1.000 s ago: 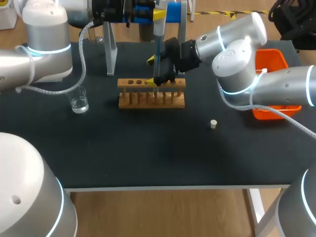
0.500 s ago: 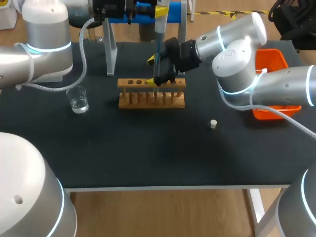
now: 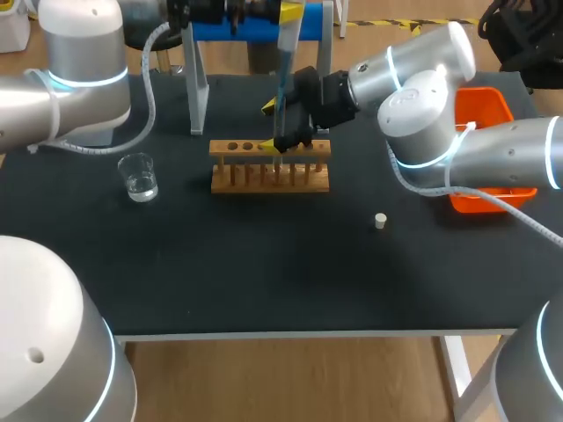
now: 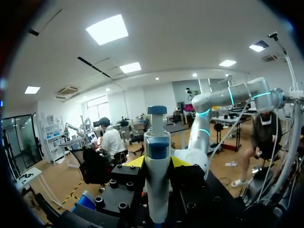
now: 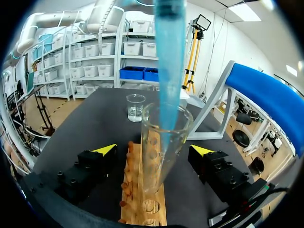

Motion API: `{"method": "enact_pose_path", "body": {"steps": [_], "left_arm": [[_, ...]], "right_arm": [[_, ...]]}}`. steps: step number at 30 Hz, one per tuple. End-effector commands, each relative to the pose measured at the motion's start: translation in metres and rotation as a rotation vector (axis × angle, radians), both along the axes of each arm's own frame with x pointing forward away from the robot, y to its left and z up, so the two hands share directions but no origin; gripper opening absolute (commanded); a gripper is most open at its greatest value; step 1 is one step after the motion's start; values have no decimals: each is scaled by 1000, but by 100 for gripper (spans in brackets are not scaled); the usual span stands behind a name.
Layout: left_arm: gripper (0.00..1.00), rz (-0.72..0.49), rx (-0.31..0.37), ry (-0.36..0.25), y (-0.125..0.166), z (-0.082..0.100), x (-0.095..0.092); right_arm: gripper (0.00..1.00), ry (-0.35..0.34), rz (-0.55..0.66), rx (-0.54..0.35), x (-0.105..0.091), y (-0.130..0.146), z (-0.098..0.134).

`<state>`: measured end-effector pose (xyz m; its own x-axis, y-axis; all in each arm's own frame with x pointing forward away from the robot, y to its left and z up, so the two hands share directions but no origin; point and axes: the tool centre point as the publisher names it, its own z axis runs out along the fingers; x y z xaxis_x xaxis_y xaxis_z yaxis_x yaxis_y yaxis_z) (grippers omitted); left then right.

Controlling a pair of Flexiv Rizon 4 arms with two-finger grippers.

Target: Invert the test tube, pick up the pipette, mount the tip to pipette, aspirate from beaker and dispense into the tube, eject the tip, return the pipette, and cap with the stopper.

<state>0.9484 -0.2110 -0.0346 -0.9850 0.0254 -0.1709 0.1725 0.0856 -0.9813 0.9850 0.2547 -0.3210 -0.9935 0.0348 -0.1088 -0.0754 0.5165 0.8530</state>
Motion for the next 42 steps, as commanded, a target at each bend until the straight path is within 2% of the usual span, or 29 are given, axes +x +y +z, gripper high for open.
{"method": "enact_pose_path", "body": {"steps": [1, 22, 29, 37, 42], "left_arm": [[0, 9, 12, -3, 0, 7, -5], [0, 28, 51, -59, -6, 37, -18], [0, 97, 68, -89, 15, 48, -28], [0, 208, 71, -72, 60, 38, -54], [0, 262, 55, -39, 83, 17, -76]], "right_arm": [[100, 3, 4, -2, 1, 0, 0], [100, 3, 4, -2, 1, 0, 0], [100, 3, 4, -2, 1, 0, 0], [100, 3, 4, -2, 1, 0, 0], [100, 3, 4, -2, 1, 0, 0]]}}
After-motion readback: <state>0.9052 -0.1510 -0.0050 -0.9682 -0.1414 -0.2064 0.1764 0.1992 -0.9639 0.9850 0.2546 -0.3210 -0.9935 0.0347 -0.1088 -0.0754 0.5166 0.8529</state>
